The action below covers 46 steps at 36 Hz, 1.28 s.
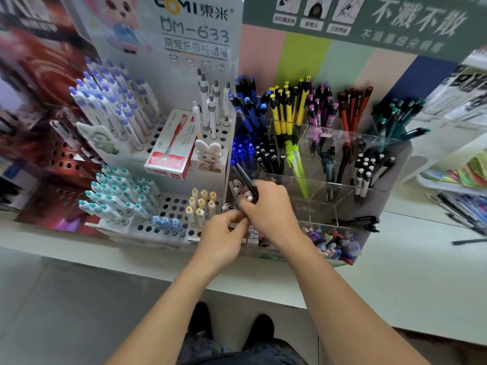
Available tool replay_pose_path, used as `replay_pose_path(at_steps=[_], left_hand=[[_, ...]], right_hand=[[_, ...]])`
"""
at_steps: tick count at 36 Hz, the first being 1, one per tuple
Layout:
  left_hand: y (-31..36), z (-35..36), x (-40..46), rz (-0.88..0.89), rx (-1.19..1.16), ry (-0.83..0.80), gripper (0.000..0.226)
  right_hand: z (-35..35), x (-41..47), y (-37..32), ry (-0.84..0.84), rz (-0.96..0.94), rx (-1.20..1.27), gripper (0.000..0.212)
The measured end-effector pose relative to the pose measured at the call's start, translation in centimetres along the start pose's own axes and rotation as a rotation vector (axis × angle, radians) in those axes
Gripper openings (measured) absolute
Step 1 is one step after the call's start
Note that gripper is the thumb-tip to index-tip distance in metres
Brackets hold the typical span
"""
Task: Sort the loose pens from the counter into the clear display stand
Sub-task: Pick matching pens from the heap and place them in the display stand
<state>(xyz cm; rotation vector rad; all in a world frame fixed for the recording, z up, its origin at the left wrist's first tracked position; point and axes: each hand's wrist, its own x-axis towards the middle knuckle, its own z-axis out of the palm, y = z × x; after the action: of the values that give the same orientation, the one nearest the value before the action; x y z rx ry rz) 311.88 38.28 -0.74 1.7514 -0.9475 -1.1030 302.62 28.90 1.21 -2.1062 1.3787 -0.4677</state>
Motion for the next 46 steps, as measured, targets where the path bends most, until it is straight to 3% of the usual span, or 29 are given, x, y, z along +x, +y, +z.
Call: replay_pose_path(at_steps=[4, 8, 13, 17, 20, 23, 27, 29, 34, 36, 40, 46], left_hand=[[-0.4, 0.2, -0.2, 0.032, -0.02, -0.059, 0.019], [-0.6, 0.3, -0.2, 0.049, -0.004, -0.135, 0.028], [-1.0, 0.3, 0.3, 0.089, 0.008, -0.062, 0.043], [0.0, 0.4, 0.4, 0.076, -0.044, -0.02, 0.036], [1.8, 0.5, 0.2, -0.021, -0.24, 0.013, 0.02], [4.1, 0.5, 0.2, -0.125, -0.481, 0.016, 0.018], [6.2, 0.4, 0.8, 0.062, -0.276, -0.09, 0.015], [6.7, 0.9, 1.3, 0.153, -0.129, -0.178, 0.014], [7.3, 2.3, 2.0, 0.402, 0.141, -0.166, 0.026], [7.4, 3.1, 1.9, 0.44, 0.141, -0.09, 0.027], [8.1, 4.7, 1.8, 0.245, -0.141, -0.038, 0.022], [8.7, 6.1, 1.5, 0.113, -0.279, -0.16, 0.014]], right_hand=[[0.0, 0.2, -0.8, -0.038, 0.044, 0.007, 0.012], [-1.0, 0.1, -0.6, -0.123, 0.074, 0.214, 0.021], [-2.3, -0.7, 0.2, -0.037, 0.086, 0.252, 0.02], [-4.1, -1.8, 0.6, -0.087, 0.107, 0.324, 0.027], [-6.0, -2.6, 0.4, -0.255, 0.319, 0.648, 0.018], [-7.8, -3.1, 1.0, -0.48, 0.337, 0.521, 0.016], [-9.1, -3.7, 1.2, -0.795, 0.275, 0.385, 0.021], [-9.9, -3.9, 1.4, -0.826, 0.27, 0.436, 0.023], [-12.5, -4.5, 3.3, -0.658, 0.254, 0.659, 0.016], [-13.5, -5.0, 4.5, -0.545, 0.245, 0.811, 0.028], [-15.1, -5.6, 6.4, -0.173, 0.242, 1.028, 0.026], [-14.4, -5.3, 6.0, 0.222, 0.249, 1.23, 0.022]])
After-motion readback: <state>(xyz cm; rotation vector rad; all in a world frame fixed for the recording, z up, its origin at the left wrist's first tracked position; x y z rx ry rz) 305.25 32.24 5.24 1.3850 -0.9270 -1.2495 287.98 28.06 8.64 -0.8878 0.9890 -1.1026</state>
